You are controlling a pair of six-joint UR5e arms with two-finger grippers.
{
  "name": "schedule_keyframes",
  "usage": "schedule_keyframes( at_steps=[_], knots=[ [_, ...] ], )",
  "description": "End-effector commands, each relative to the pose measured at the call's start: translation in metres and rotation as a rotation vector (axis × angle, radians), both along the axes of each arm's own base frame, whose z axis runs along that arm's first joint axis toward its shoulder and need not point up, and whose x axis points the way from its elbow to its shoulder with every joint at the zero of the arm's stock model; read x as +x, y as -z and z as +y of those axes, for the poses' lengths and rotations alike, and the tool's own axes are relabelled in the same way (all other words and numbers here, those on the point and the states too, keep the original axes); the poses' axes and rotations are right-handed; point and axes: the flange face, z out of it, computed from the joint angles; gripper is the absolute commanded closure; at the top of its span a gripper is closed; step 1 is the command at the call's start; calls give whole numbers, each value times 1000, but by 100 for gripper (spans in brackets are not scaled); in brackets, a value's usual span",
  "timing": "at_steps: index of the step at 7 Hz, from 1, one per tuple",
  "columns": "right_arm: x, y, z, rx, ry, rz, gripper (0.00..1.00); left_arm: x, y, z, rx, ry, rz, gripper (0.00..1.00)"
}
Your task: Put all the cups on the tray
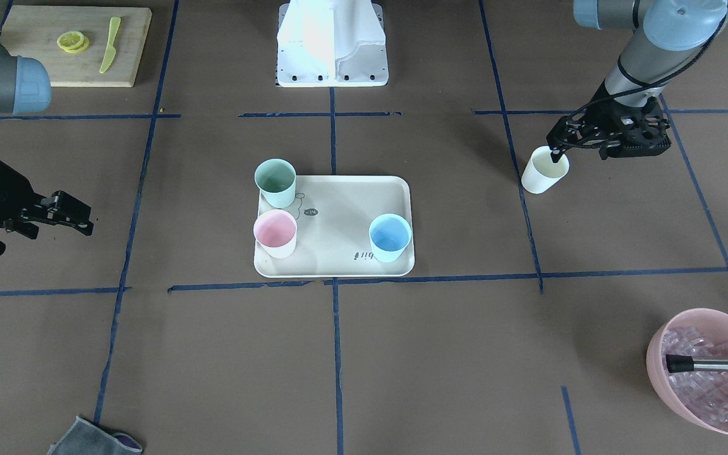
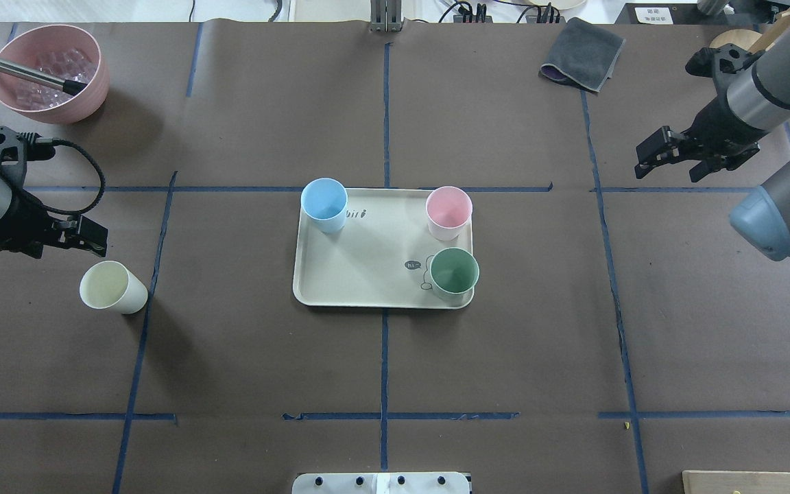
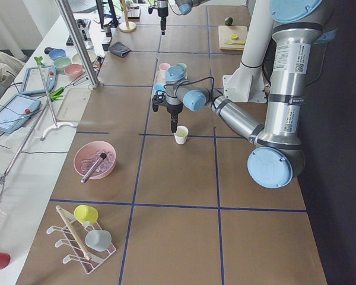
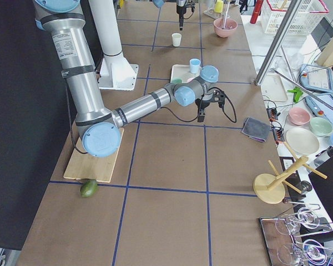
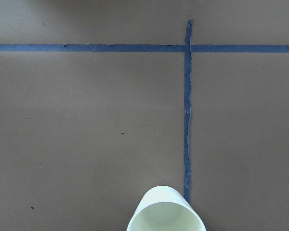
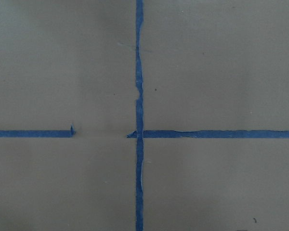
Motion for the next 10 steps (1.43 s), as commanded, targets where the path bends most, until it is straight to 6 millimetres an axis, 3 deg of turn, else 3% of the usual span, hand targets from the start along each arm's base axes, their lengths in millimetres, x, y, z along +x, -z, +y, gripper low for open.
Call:
schedule_keyframes(
  at_steps=[1,3,6,9,10],
  knots=[
    [9,-7,3,9,3,6,0,6,-22,-1,-38,45,19,0],
    [8,-9,4,8,3,9,0,9,-26,-1,-74,68,16,0],
    [10,-16,6,1,1,16,0,31,-37,9,-83,23,10,0],
    [9,-15,7,-1,0,15,0,53,-78,10,-104,-20,40,0],
    [9,-15,7,-3,-1,15,0,54,-75,10,-90,-19,59,1]
  ],
)
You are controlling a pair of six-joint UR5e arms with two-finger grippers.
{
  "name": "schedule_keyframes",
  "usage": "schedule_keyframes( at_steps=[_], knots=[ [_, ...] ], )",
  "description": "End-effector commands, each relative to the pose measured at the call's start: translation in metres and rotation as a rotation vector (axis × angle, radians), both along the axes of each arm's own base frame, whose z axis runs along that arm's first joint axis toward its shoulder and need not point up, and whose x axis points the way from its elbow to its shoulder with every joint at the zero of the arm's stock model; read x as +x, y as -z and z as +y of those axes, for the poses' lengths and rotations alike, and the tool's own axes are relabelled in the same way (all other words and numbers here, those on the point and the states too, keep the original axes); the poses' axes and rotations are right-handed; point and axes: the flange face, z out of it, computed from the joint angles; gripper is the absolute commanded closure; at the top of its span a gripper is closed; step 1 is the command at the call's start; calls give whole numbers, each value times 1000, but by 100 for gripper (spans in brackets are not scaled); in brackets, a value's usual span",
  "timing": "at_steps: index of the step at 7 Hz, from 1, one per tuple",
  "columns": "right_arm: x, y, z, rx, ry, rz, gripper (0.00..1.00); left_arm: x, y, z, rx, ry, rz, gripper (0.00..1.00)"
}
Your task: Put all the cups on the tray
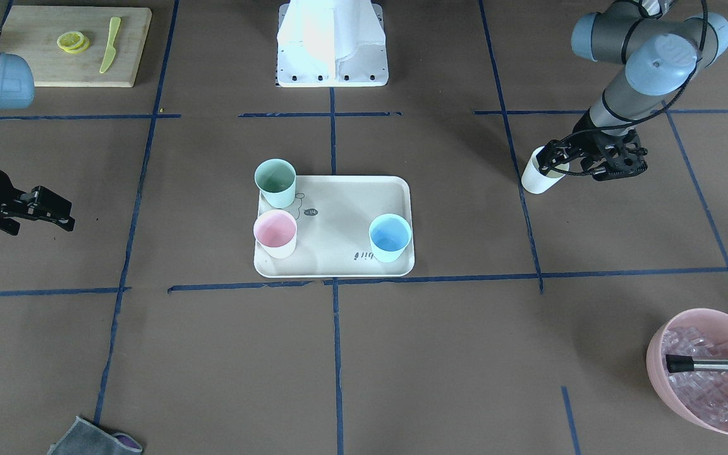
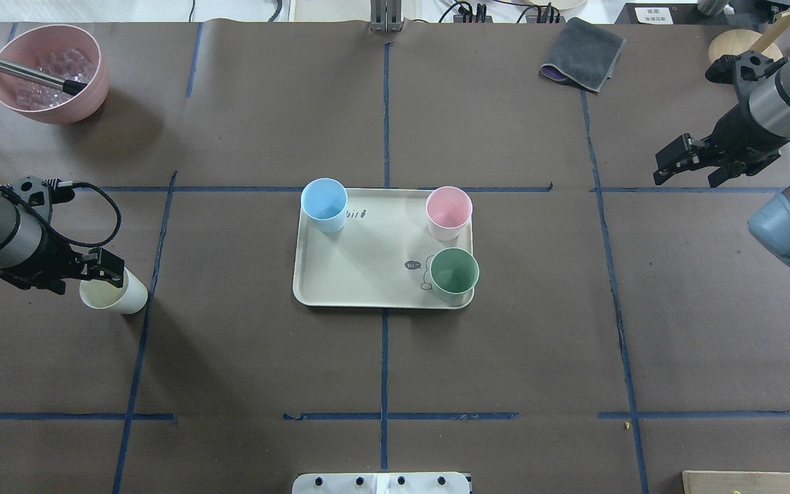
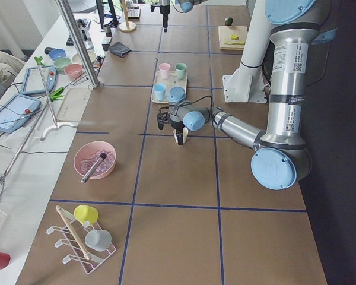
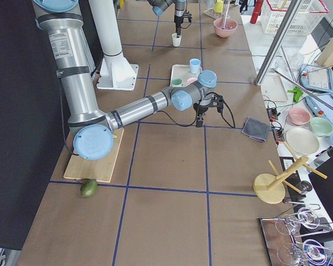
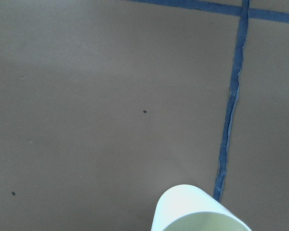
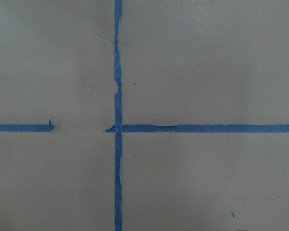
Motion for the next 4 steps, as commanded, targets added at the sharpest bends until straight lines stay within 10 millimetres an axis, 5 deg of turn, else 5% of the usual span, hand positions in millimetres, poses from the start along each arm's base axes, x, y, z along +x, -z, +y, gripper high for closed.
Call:
schedule_keyframes(
  at_steps=[1,2,3,4],
  knots=[
    [0,0,0,0,-1,-1,0,3,3,0,-35,51,30,22],
    [0,1,0,1,-1,-2,0,5,5,-1,-68,82,31,84],
    [0,1,0,1,-1,-2,0,4,10,0,-61,81,38,100],
    [0,0,0,0,-1,-1,0,2,16,2,-52,82,46,100]
  ],
)
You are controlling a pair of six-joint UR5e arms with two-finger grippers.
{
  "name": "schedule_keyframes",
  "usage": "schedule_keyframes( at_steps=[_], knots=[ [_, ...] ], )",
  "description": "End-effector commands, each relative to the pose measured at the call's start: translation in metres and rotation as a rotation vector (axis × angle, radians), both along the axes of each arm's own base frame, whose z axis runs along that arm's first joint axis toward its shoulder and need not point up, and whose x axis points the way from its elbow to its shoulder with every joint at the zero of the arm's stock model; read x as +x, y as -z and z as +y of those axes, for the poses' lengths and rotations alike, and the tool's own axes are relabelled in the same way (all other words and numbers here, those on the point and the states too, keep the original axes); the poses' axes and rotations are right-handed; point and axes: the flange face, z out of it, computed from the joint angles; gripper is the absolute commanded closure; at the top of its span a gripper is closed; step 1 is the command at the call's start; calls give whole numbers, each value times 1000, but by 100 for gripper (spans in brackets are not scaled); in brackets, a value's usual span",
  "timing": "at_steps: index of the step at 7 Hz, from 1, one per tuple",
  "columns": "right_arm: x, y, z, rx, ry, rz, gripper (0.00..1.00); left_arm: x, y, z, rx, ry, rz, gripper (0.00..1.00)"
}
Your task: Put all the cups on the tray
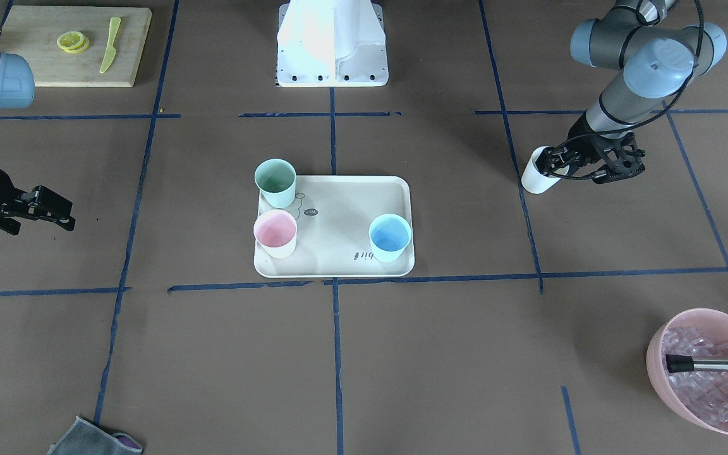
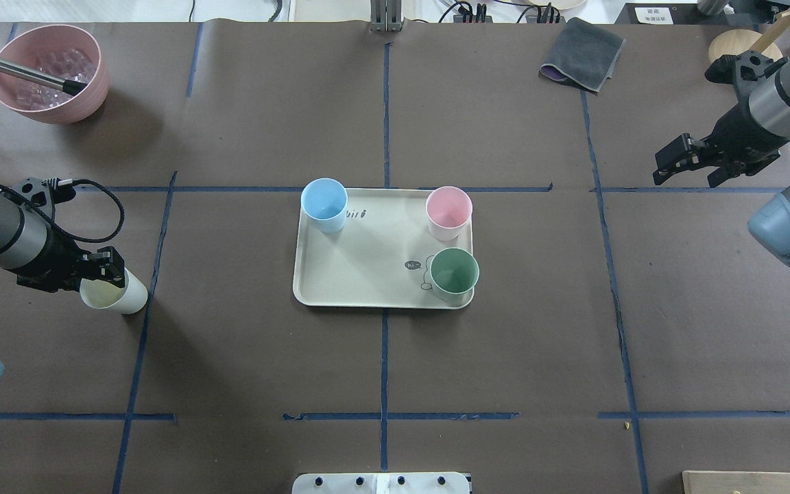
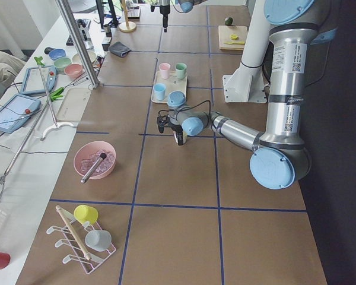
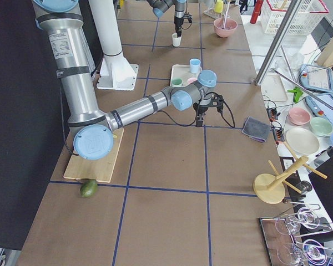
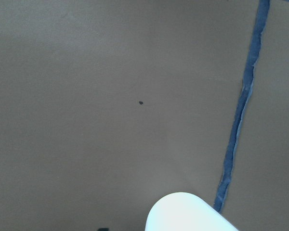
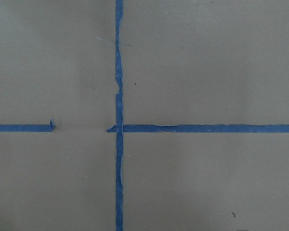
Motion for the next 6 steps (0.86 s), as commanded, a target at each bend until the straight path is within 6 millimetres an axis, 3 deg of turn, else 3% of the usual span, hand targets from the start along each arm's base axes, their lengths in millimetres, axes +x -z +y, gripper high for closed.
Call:
schedule_keyframes(
  at_steps=[1,2,4,5,6],
  knots=[
    [0,0,-1,0,-2,1,0,-4,16,4,20,12,15,100],
    [0,1,0,3,-2,-1,0,-6,24,4,29,15,23,100],
    [0,3,1,7,-2,-3,0,2,73,-3,-29,102,78,100],
    [1,3,1,5,-4,-3,0,32,133,-24,-108,206,79,100],
    [1,3,1,6,-3,-4,0,90,187,-13,-140,244,17,100]
  ],
)
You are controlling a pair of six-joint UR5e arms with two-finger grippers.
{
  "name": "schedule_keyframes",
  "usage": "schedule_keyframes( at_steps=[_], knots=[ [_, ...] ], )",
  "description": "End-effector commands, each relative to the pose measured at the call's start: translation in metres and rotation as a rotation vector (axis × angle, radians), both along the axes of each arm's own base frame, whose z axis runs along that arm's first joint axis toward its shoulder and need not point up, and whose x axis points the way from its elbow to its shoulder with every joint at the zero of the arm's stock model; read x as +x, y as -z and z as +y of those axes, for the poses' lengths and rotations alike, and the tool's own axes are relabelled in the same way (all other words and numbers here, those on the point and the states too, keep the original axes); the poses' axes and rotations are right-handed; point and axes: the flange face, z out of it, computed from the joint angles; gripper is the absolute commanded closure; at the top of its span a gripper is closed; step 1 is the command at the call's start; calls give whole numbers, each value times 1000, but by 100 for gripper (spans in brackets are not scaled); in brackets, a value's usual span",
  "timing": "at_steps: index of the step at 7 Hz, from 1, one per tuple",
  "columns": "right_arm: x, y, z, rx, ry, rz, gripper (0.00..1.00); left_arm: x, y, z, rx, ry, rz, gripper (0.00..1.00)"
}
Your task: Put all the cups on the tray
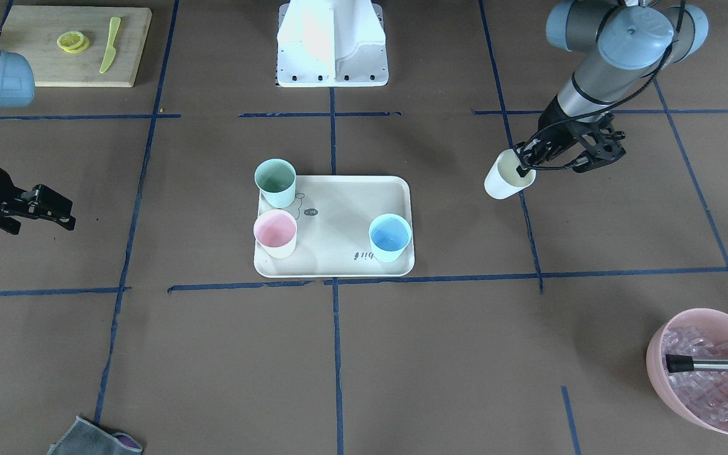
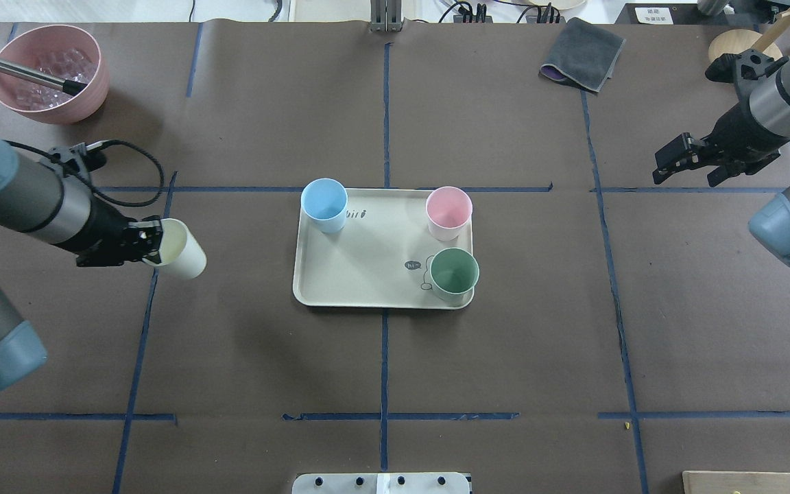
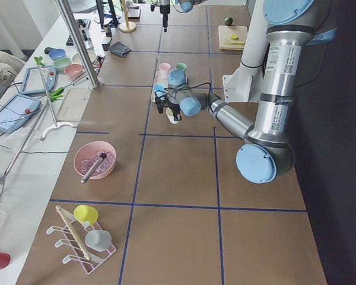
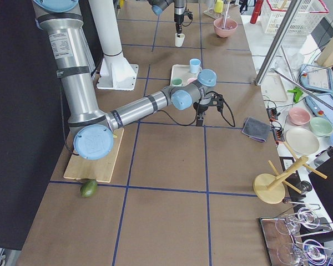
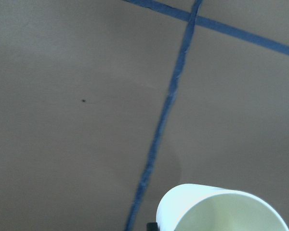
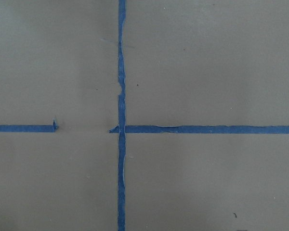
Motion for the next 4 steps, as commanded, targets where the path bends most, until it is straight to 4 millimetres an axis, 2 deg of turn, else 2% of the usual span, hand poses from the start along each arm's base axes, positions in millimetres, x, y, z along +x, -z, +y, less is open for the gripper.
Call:
schedule_keyframes(
  at_steps=[1,2,3,4],
  knots=[
    [0,0,0,0,0,-1,0,104,110,20,-98,80,-81,100],
    [0,0,0,1,0,-2,0,132,128,10,-135,124,-79,100],
    [0,-1,0,0,0,-1,0,158,133,12,-141,120,-94,100],
    [1,-2,0,-1,0,1,0,174,131,18,-134,103,-92,100]
  ],
)
